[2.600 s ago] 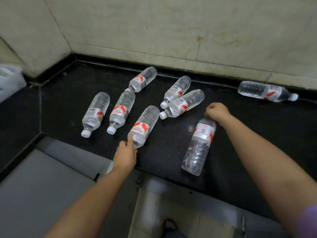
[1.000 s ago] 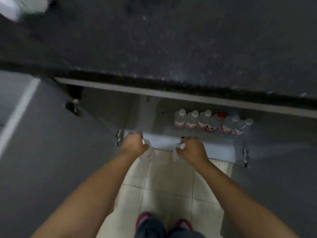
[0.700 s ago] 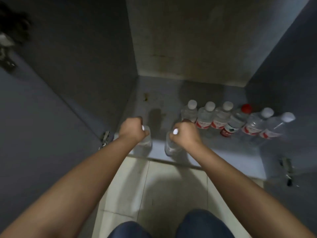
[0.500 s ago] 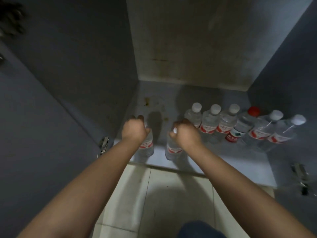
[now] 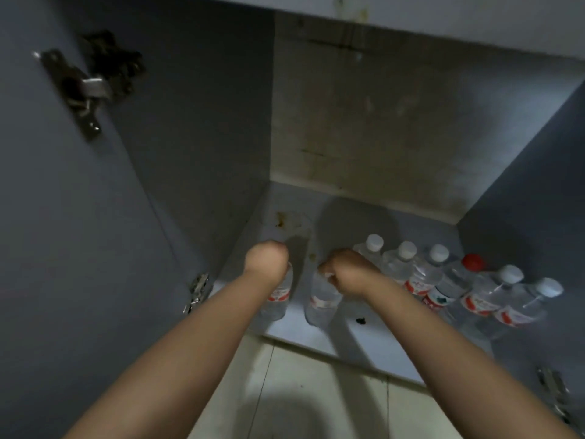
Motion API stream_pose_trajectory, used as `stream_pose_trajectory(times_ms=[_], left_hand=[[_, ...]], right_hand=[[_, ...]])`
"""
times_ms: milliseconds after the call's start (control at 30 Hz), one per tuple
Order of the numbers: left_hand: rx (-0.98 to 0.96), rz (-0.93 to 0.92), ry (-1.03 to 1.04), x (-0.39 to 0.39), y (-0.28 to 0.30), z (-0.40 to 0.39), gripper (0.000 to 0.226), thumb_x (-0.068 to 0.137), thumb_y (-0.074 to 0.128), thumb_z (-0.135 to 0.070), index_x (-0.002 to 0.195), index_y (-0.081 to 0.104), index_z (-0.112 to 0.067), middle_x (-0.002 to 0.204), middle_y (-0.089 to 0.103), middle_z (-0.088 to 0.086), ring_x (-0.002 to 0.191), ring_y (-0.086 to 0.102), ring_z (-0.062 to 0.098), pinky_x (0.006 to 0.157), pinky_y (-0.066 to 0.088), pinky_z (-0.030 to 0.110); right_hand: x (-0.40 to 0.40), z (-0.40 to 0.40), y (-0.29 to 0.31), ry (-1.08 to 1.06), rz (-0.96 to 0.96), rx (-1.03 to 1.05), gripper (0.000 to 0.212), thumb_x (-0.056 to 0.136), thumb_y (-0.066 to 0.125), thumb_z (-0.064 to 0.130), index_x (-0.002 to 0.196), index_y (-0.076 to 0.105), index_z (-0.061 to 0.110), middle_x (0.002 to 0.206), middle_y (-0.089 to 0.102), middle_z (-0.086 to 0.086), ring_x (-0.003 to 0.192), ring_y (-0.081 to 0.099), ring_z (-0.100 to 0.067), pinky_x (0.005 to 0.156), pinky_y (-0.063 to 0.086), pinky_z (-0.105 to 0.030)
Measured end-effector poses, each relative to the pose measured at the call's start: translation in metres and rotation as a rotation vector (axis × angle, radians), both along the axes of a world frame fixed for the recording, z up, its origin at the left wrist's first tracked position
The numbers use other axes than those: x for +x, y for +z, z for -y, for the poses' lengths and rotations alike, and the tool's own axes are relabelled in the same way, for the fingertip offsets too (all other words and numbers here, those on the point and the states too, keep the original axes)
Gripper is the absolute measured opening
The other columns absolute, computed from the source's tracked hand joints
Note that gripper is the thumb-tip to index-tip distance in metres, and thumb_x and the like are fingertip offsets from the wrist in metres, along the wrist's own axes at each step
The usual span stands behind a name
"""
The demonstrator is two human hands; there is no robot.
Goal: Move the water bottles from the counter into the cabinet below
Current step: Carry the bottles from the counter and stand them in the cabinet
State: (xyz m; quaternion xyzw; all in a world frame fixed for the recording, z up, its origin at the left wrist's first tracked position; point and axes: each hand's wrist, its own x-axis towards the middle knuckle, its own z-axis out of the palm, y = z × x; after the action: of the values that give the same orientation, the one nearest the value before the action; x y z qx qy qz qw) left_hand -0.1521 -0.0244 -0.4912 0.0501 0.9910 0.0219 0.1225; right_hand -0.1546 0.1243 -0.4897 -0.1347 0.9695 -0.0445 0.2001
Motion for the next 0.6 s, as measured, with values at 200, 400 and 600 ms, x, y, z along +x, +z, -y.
stream_pose_trajectory(times_ms=[200,400,600], left_hand=[[-0.047,-0.022,-0.049,0.013,-0.027,0.010,0.051,0.102,0.028,-0.018,0.147,0.014,0.001,0.154,0.022,0.020,0.144,0.025,0.030,0.112,0.031,0.037],[0.019,-0.062,-0.177,0.014,-0.024,0.012,0.055,0.099,0.029,-0.001,0.149,0.007,0.000,0.160,0.008,0.016,0.149,0.009,0.026,0.121,0.014,0.030],[0.102,-0.074,-0.236,0.018,-0.030,0.018,0.066,0.091,0.033,0.012,0.150,0.007,-0.005,0.161,0.002,0.010,0.150,0.003,0.019,0.120,0.005,0.021]], right_hand=[[0.007,-0.007,-0.005,0.169,0.000,-0.006,0.054,0.090,0.057,0.014,0.142,0.042,0.017,0.153,0.035,-0.007,0.140,0.036,-0.023,0.116,0.032,-0.030],[0.004,0.014,-0.006,0.012,-0.065,0.036,0.041,0.096,0.048,0.018,0.137,0.046,0.014,0.141,0.046,-0.018,0.127,0.048,-0.034,0.102,0.042,-0.033],[-0.008,0.017,-0.004,-0.192,-0.117,0.045,0.037,0.096,0.049,0.013,0.131,0.054,0.007,0.140,0.051,-0.018,0.127,0.051,-0.033,0.101,0.045,-0.035]])
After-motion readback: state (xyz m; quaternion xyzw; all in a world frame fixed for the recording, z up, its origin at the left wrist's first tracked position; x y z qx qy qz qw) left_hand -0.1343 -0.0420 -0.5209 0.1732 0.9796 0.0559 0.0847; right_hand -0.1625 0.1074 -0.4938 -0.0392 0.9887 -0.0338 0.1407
